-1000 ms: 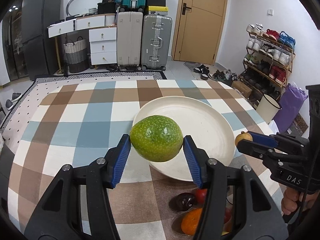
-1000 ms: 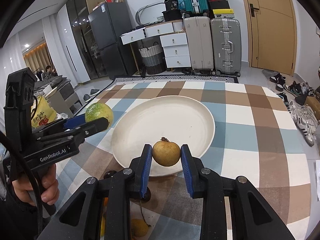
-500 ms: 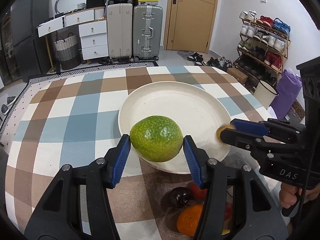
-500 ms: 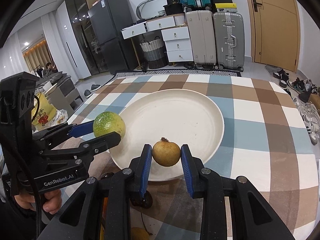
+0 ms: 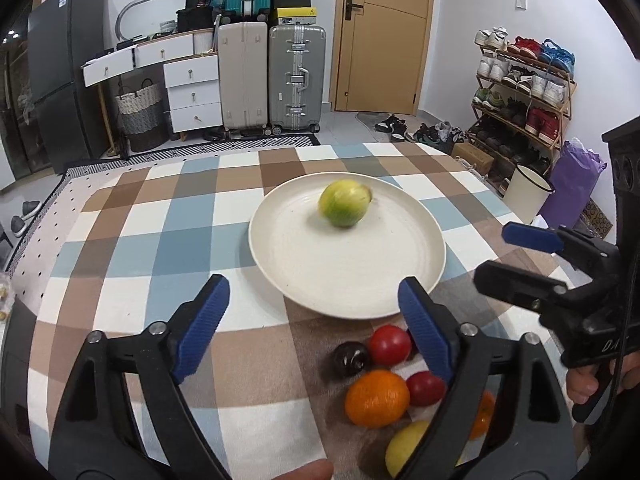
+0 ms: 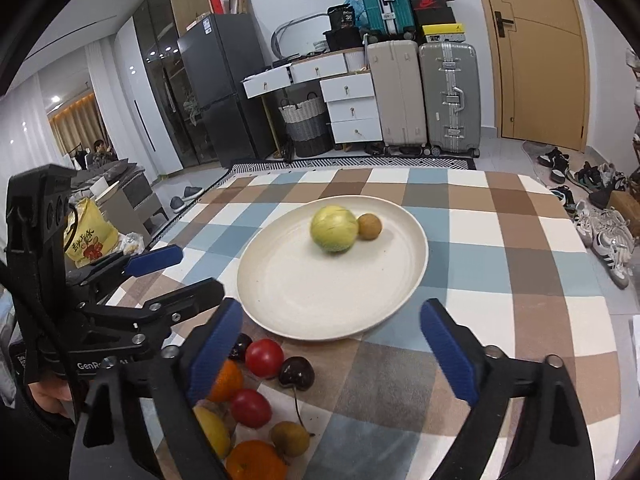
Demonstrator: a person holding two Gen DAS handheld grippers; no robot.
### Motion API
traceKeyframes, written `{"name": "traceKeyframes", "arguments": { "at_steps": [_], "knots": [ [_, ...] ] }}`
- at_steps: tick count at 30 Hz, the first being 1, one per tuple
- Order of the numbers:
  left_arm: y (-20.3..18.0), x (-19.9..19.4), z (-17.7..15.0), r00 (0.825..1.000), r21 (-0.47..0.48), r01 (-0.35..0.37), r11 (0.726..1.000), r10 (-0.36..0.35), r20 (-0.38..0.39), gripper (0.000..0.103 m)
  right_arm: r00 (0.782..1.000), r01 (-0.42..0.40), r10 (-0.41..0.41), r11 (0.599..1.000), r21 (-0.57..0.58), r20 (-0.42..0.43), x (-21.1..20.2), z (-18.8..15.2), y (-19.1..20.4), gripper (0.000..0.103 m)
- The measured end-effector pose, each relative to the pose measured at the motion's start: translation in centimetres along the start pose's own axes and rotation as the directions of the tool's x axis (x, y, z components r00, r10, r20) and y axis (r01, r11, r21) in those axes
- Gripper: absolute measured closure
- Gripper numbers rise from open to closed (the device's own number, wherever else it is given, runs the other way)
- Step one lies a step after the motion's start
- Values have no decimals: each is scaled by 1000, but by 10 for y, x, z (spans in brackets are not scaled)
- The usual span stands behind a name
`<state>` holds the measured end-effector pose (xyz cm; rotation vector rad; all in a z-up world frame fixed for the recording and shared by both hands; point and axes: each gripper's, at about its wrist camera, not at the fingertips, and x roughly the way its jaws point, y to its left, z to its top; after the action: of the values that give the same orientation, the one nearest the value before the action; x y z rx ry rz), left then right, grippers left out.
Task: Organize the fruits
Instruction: 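Open both tools to drop the green citrus and brown pear onto the plate, then move the left tool to the yellow pomelo while the right tool approaches a mandarin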
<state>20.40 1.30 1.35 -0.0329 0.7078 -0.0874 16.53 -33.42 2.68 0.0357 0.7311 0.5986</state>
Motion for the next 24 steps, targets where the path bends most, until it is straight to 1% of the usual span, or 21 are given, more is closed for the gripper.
{"name": "traceKeyframes", "arguments": {
  "at_steps": [1,2,3,4,10,13,18,22,24],
  "knots": [
    [0,-4,-3,1000,-3,-4,1000,4,-1,11,1000,-4,4,1000,-1,-2,-4,-2,1,3],
    [0,-8,-6,1000,-4,-5,1000,5,-2,5,1000,-5,5,1000,-2,-4,-7,-3,1,1],
    [0,-11,-9,1000,-5,-6,1000,6,-3,1,1000,-5,5,1000,-4,-1,-12,-5,2,1],
    [1,-16,-12,1000,-7,-9,1000,9,-2,1,1000,-3,3,1000,-6,2,-16,-7,3,1],
    [4,-37,-30,1000,-25,-21,999,20,-15,1,1000,-10,10,1000,-8,5,-36,-20,6,1],
    [6,-50,-38,999,-28,-32,999,31,-8,1,1000,-19,19,1000,-6,9,-48,-24,9,1],
    [6,-71,-48,999,-24,-48,999,48,11,1,1000,-10,10,1000,-17,15,-63,-31,14,1],
    [6,-84,-57,999,-30,-40,999,40,10,1,1000,2,-1,1000,-28,9,-69,-39,17,1],
    [4,-89,-62,999,-23,-48,999,49,15,1,1000,3,-2,1000,-30,3,-71,-45,19,1]
  ]
}}
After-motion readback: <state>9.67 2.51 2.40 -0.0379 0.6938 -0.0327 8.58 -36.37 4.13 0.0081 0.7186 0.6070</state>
